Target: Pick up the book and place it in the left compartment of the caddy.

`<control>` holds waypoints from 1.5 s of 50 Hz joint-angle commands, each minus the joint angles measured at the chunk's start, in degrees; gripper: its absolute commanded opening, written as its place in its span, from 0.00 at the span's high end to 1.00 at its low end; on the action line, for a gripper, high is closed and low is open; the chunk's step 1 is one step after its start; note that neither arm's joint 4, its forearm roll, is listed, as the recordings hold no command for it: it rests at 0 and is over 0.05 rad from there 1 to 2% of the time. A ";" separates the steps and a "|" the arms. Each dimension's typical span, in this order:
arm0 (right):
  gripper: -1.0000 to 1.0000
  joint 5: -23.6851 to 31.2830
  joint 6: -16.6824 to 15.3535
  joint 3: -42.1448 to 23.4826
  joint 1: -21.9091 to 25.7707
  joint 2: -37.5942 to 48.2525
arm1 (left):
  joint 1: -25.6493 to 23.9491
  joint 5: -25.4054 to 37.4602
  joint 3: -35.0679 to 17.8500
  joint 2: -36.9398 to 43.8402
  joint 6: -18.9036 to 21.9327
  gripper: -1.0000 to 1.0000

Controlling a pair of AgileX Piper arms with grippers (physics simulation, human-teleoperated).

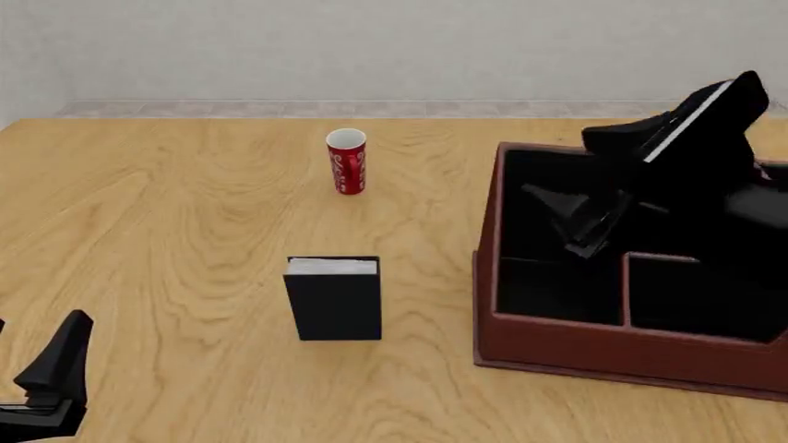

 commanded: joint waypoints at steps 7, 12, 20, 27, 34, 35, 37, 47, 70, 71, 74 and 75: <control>0.00 10.41 -5.50 -12.28 2.77 8.54 | -0.06 0.18 0.01 -0.34 0.12 0.00; 0.00 11.08 -5.88 -13.39 3.39 10.09 | -0.06 0.15 0.05 -0.33 0.12 0.00; 0.00 12.33 -6.87 -15.48 4.32 13.03 | -0.06 0.09 0.06 -0.32 0.15 0.00; 0.00 14.74 -7.43 -18.07 6.04 16.80 | -0.06 0.05 0.07 -0.28 0.14 0.00; 0.00 17.25 -8.61 -21.59 7.01 20.27 | -0.06 -0.14 0.20 -0.20 0.13 0.00; 0.00 17.59 -8.62 -22.09 7.01 20.95 | -0.06 -0.16 0.23 -0.22 0.14 0.00; 0.00 18.14 -8.84 -22.89 7.76 21.84 | -0.06 -0.19 0.24 -0.20 0.14 0.00; 0.00 19.65 -9.58 -25.97 8.55 25.18 | -0.06 -0.18 0.20 -0.17 0.14 0.00; 0.00 22.59 -10.80 -31.54 11.34 33.17 | -0.06 0.17 -0.13 -0.20 0.12 0.00; 0.00 22.78 -10.52 -31.82 11.67 33.36 | -0.05 0.17 -0.13 -0.20 0.13 0.00; 0.00 23.04 -11.02 -32.15 11.95 34.02 | -0.05 0.18 -0.13 -0.19 0.13 0.00; 0.00 23.30 -11.01 -32.42 12.07 34.49 | -0.04 0.18 -0.13 -0.19 0.12 0.00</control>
